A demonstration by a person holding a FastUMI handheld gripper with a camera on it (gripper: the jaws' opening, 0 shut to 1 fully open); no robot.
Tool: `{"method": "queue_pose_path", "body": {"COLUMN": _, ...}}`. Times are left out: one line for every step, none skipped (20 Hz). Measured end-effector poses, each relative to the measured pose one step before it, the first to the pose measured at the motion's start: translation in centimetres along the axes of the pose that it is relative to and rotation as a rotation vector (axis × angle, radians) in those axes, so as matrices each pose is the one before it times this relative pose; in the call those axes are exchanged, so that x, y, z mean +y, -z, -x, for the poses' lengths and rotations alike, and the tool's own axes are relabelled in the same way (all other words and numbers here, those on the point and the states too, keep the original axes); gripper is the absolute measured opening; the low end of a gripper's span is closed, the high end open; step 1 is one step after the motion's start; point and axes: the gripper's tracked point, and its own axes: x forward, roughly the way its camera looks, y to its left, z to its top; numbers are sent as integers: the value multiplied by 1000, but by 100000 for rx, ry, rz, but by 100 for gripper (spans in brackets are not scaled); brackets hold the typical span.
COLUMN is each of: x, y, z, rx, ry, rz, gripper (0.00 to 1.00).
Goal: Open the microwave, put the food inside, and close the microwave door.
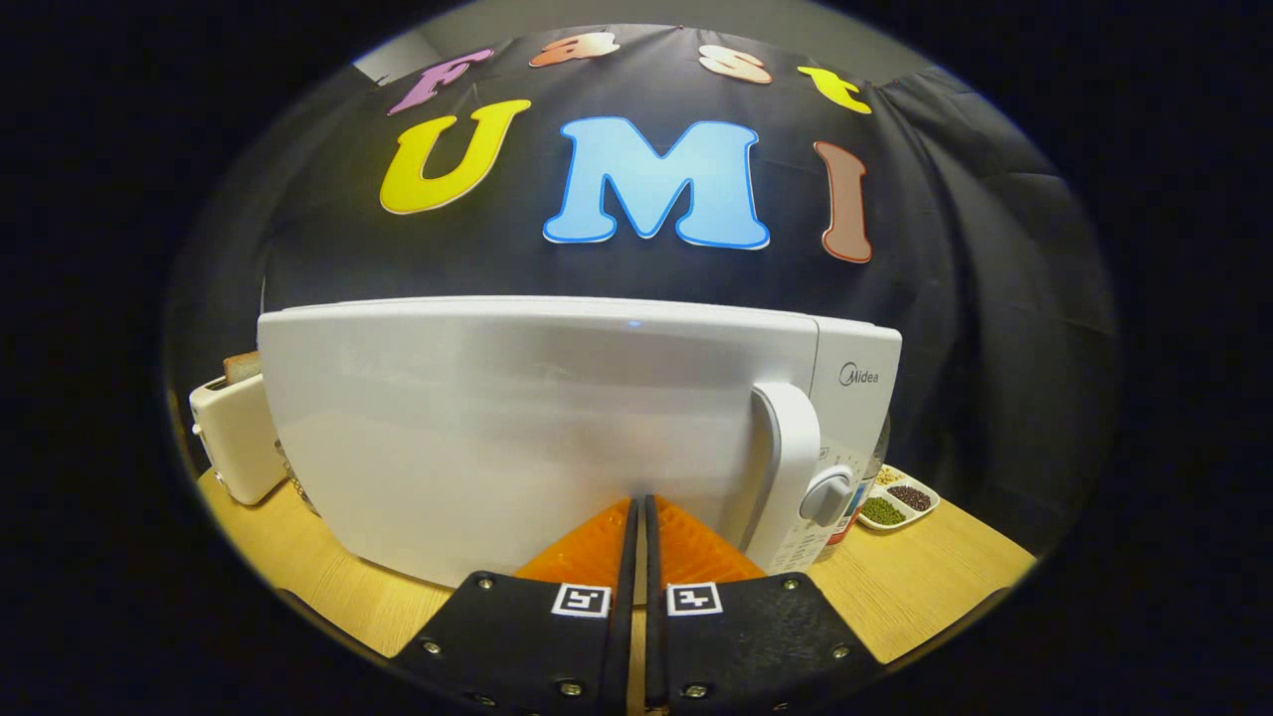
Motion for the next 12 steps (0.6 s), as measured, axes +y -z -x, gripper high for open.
{"method": "queue_pose_path", "body": {"x": 9, "y": -238, "z": 577, "rx": 518, "ry": -1006, "rz": -2603, "gripper": 7}}
{"method": "queue_pose_path", "body": {"x": 94, "y": -211, "z": 789, "rx": 9, "ry": -945, "rz": -1188, "gripper": 7}}
{"method": "queue_pose_path", "body": {"x": 70, "y": -441, "z": 985, "rx": -249, "ry": -744, "rz": 577, "gripper": 7}}
{"method": "queue_pose_path", "body": {"x": 16, "y": -407, "z": 1155, "rx": -804, "ry": -696, "rz": 1370, "gripper": 6}}
{"method": "queue_pose_path", "body": {"x": -3, "y": -838, "z": 1408, "rx": -1295, "ry": -460, "rz": 1310, "gripper": 7}}
{"method": "queue_pose_path", "body": {"x": -94, "y": -704, "z": 1548, "rx": -1013, "ry": -1008, "rz": 885, "gripper": 7}}
{"method": "queue_pose_path", "body": {"x": 106, "y": -804, "z": 1848, "rx": -1105, "ry": -1829, "rz": -244, "gripper": 6}}
{"method": "queue_pose_path", "body": {"x": 205, "y": -985, "z": 1812, "rx": -1284, "ry": -1668, "rz": -831, "gripper": 7}}
{"method": "queue_pose_path", "body": {"x": 156, "y": -1197, "z": 1832, "rx": -1501, "ry": -1706, "rz": -1510, "gripper": 6}}
{"method": "queue_pose_path", "body": {"x": 349, "y": -1049, "z": 1755, "rx": -817, "ry": -2070, "rz": -166, "gripper": 7}}
{"method": "queue_pose_path", "body": {"x": 151, "y": -1124, "z": 1740, "rx": -464, "ry": -1482, "rz": 774, "gripper": 6}}
{"method": "queue_pose_path", "body": {"x": -130, "y": -1384, "z": 1765, "rx": -2216, "ry": -30, "rz": 298, "gripper": 7}}
